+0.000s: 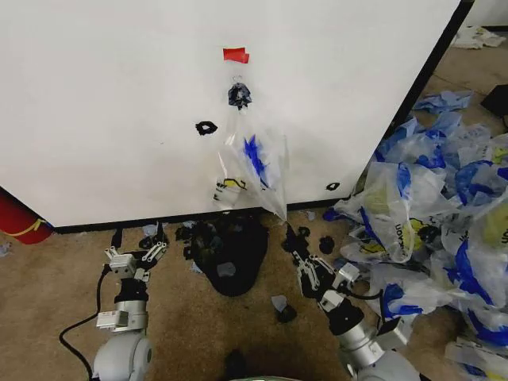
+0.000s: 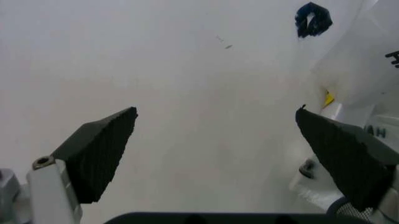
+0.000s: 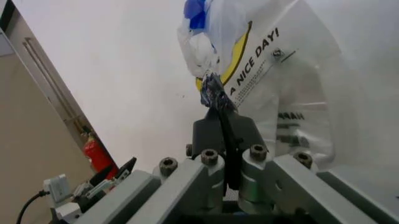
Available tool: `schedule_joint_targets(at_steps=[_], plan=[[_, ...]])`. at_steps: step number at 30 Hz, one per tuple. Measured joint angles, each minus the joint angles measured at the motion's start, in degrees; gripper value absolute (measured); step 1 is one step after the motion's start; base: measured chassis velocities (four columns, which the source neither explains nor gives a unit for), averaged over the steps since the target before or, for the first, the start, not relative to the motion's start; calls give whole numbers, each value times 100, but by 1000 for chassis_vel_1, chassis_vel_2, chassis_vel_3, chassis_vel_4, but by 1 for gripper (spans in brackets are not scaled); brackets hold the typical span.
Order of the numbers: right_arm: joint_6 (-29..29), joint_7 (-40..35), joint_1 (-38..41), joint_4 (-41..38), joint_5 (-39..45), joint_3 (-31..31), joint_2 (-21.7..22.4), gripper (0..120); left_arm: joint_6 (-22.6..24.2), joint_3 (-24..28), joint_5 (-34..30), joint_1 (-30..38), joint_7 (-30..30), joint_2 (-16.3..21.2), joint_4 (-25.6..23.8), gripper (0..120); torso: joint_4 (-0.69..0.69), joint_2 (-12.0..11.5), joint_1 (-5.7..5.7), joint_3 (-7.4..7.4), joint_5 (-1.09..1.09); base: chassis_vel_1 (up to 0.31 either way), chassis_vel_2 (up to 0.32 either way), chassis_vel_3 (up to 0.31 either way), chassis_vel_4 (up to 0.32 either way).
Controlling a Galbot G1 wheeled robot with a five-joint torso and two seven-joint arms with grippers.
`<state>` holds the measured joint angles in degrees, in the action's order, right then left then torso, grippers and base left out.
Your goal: Pick up the garbage bag from the wall and place it over the trash bin.
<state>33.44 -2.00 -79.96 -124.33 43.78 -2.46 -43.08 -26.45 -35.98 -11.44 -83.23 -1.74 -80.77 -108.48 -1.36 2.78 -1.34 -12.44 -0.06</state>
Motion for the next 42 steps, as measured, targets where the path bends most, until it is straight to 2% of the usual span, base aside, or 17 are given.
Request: schedule_joint_targets(at_steps=[31, 42], plan=[[354, 202, -823, 166, -355, 366, -234, 0, -80, 100, 23, 16, -5, -34, 124, 100, 0, 0, 0, -1, 0, 0, 0, 0, 0], [392, 218, -790, 259, -367, 353, -204, 0, -88, 121, 58, 37, -7, -98, 167, 100, 0, 0, 0, -1, 0, 0, 0, 0, 0]])
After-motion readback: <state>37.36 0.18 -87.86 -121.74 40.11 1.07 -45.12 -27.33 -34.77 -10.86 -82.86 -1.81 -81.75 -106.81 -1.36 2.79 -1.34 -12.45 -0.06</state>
